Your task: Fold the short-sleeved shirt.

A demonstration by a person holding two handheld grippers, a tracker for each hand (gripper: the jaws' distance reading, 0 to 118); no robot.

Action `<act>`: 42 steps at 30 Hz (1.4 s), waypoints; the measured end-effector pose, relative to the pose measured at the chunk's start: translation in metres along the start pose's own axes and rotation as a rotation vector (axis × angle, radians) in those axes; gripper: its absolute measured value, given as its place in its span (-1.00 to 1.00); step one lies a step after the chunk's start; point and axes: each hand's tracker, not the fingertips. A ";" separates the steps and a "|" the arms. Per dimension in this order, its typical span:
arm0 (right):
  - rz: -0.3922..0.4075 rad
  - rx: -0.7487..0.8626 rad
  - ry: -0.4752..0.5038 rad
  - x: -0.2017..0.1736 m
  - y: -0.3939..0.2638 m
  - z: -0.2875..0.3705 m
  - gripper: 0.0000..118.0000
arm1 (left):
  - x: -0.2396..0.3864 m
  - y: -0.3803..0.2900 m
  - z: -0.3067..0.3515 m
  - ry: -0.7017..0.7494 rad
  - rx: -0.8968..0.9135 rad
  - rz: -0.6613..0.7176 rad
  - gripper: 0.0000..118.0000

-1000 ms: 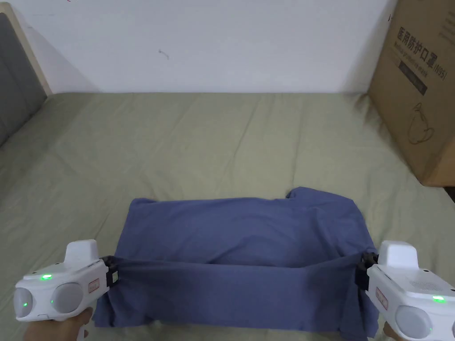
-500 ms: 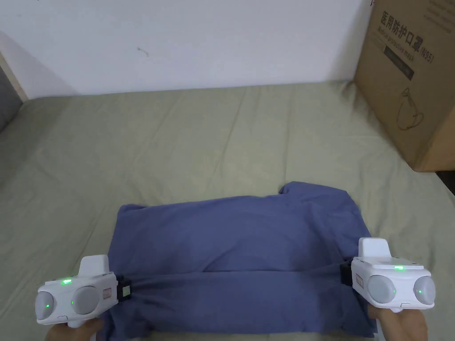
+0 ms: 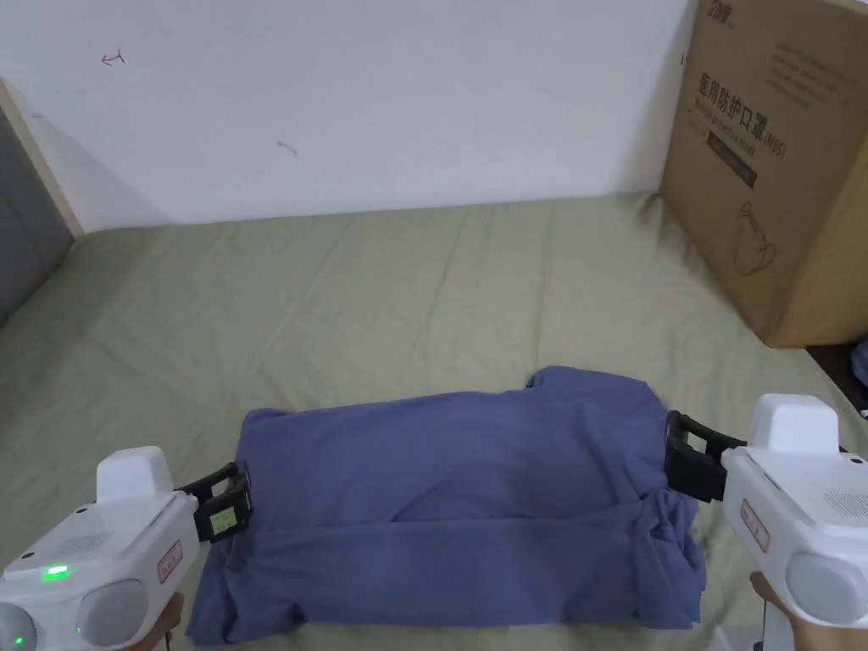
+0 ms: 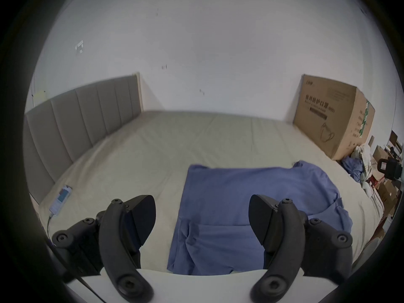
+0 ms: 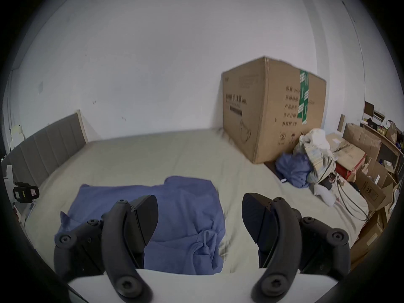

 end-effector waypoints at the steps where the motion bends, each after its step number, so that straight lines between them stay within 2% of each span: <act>1: 0.005 0.014 -0.001 -0.001 -0.001 0.010 0.40 | 0.002 -0.001 0.010 0.002 0.025 -0.006 0.35; 3: 0.026 0.043 0.001 0.000 -0.006 0.022 0.39 | 0.004 -0.006 0.026 0.002 0.064 0.002 0.27; 4: 0.034 0.049 0.003 0.000 -0.008 0.028 0.34 | 0.006 -0.009 0.032 0.009 0.072 0.006 0.11; 5: 0.044 0.056 0.002 -0.002 -0.010 0.034 0.24 | 0.006 -0.013 0.038 0.007 0.080 0.011 -0.17; 6: 0.055 0.060 -0.002 -0.001 -0.013 0.038 -0.05 | 0.006 -0.017 0.043 0.001 0.088 0.016 -0.68; 7: 0.063 0.064 -0.001 -0.001 -0.016 0.042 -0.43 | 0.004 -0.021 0.045 -0.007 0.085 0.023 -1.00; 8: 0.082 0.066 -0.010 -0.002 -0.019 0.045 -0.93 | 0.002 -0.025 0.049 -0.023 0.080 0.042 -1.00; 9: 0.085 0.047 -0.001 -0.003 -0.023 0.046 -1.00 | 0.001 -0.028 0.050 -0.034 0.057 0.058 -1.00; 11: 0.079 0.040 0.028 -0.004 -0.027 0.047 -1.00 | -0.001 -0.036 0.050 -0.031 0.018 0.065 -1.00; 15: 0.082 0.023 0.024 -0.004 -0.033 0.045 -1.00 | -0.008 -0.047 0.032 -0.027 -0.089 0.034 -1.00; 21: 0.063 -0.001 0.027 -0.002 -0.035 0.036 -1.00 | -0.028 -0.065 -0.032 -0.041 -0.293 0.029 -1.00; 22: 0.064 -0.005 0.026 -0.001 -0.035 0.035 -1.00 | -0.031 -0.069 -0.041 -0.032 -0.309 0.030 -0.92; 23: 0.065 -0.011 0.026 0.000 -0.035 0.032 -1.00 | -0.034 -0.071 -0.056 -0.024 -0.381 0.033 -0.77; 25: 0.065 -0.021 0.021 0.001 -0.037 0.028 -1.00 | -0.040 -0.079 -0.078 -0.015 -0.486 0.049 -0.01; 27: 0.059 -0.032 0.018 0.003 -0.038 0.023 -1.00 | -0.046 -0.087 -0.092 0.028 -0.520 0.085 0.55; 28: 0.055 -0.039 0.016 0.005 -0.039 0.021 -1.00 | -0.047 -0.092 -0.099 0.058 -0.549 0.091 0.58; 33: 0.049 -0.088 0.006 0.009 -0.050 0.007 -1.00 | -0.045 -0.106 -0.111 0.057 -0.593 0.081 0.41; 35: 0.045 -0.126 0.002 0.009 -0.055 0.002 -1.00 | -0.040 -0.111 -0.111 0.031 -0.595 0.060 0.03; 36: 0.041 -0.146 -0.002 0.011 -0.059 -0.002 -1.00 | -0.036 -0.111 -0.105 0.040 -0.566 0.034 -0.10; 38: 0.028 -0.183 -0.014 0.012 -0.066 -0.009 -1.00 | -0.031 -0.109 -0.099 -0.003 -0.522 0.022 -0.75; 39: 0.023 -0.210 -0.022 0.013 -0.071 -0.015 -1.00 | -0.029 -0.109 -0.097 -0.042 -0.514 0.046 -0.91; 41: 0.018 -0.298 -0.022 0.016 -0.082 -0.031 -0.96 | -0.025 -0.110 -0.094 -0.005 -0.497 0.012 -0.92; 42: 0.024 -0.344 -0.033 0.016 -0.089 -0.038 -0.82 | -0.024 -0.109 -0.091 -0.002 -0.478 -0.008 -0.92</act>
